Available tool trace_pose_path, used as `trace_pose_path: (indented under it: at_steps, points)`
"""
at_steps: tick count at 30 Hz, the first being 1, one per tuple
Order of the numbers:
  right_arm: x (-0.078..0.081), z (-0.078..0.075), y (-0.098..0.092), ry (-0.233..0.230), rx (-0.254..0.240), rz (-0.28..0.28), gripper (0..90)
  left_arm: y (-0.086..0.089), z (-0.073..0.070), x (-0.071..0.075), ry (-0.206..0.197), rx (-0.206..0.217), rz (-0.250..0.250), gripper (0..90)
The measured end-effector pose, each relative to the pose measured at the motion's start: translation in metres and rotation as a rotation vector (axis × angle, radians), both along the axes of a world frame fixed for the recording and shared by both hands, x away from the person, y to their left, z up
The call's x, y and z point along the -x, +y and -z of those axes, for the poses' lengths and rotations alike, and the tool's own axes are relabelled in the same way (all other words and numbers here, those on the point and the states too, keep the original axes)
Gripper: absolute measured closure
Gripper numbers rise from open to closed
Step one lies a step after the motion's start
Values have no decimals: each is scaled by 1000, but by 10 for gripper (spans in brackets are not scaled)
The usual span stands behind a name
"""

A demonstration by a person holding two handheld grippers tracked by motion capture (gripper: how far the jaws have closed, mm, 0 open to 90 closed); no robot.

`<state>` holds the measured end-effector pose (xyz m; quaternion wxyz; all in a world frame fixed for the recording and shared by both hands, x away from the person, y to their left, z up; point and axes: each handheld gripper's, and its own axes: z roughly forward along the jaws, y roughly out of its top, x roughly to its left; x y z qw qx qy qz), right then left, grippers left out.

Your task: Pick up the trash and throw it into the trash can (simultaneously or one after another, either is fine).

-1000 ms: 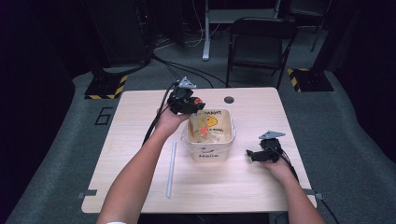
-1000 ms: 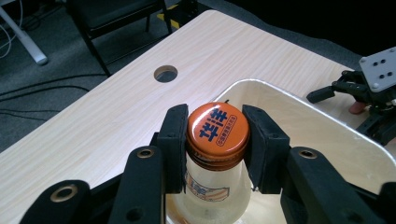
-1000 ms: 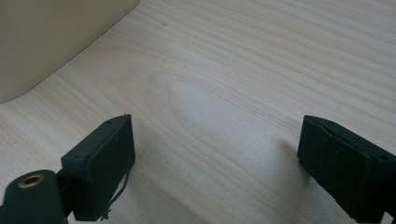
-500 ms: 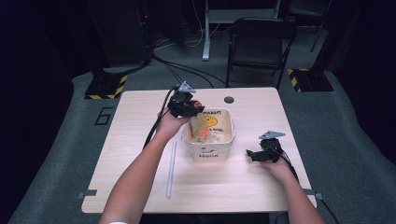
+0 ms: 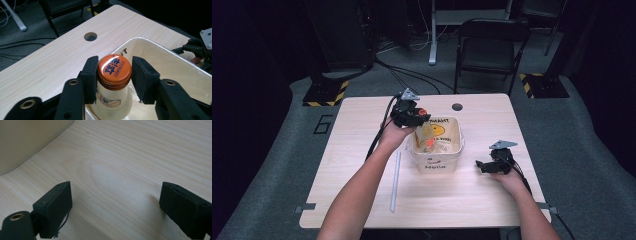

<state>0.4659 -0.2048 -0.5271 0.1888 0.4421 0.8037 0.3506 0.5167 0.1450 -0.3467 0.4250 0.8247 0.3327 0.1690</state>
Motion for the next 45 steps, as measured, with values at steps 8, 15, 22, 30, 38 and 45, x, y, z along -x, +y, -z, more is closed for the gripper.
trace_pose_path:
  at_steps: [8,15,22,30,38,45]
  points:
    - [0,0,0,-1,0,0,103,10,-5,5,-21,20,-14,491]
    - [0,0,0,0,0,0,103,22,-11,17,-31,33,3,488]
    - [0,0,0,1,0,0,103,34,-15,28,-48,38,12,505]
    - [0,0,0,0,0,-2,103,46,-16,38,-40,27,8,522]
    - [0,0,0,1,0,-2,103,63,-16,49,-31,36,2,556]
    - [1,0,-1,-3,2,-10,103,73,-11,60,-31,28,-1,550]
